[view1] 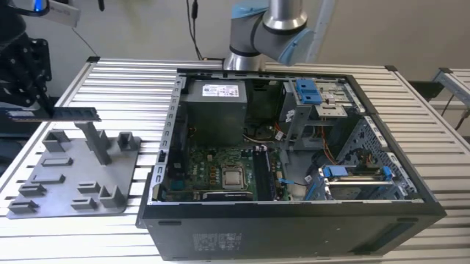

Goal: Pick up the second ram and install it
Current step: 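Pick up the second ram and move it above second insertion slot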

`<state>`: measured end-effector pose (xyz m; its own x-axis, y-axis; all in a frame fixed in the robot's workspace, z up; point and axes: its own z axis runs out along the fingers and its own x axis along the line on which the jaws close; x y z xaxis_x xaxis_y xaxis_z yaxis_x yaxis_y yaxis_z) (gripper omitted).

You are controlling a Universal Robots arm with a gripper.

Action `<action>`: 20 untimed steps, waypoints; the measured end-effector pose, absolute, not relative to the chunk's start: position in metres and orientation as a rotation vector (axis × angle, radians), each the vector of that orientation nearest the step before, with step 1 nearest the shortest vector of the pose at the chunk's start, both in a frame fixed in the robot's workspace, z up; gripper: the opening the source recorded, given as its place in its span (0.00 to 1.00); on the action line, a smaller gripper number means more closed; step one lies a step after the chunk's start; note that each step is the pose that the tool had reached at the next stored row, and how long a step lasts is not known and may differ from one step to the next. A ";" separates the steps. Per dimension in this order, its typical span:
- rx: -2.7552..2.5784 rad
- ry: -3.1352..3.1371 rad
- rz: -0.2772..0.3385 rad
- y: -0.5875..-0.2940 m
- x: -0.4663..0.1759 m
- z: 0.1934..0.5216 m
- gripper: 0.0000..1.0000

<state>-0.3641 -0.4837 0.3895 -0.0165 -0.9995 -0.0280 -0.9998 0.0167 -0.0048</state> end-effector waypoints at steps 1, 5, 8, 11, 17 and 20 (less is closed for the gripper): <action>-2.187 2.223 0.025 -0.484 -0.362 0.390 0.14; -2.186 2.223 0.025 -0.484 -0.351 0.389 0.14; -2.186 2.223 0.025 -0.484 -0.343 0.389 0.14; -2.186 2.223 0.025 -0.484 -0.335 0.390 0.14; -2.186 2.223 0.025 -0.484 -0.320 0.389 0.14; -2.187 2.223 0.025 -0.484 -0.312 0.390 0.14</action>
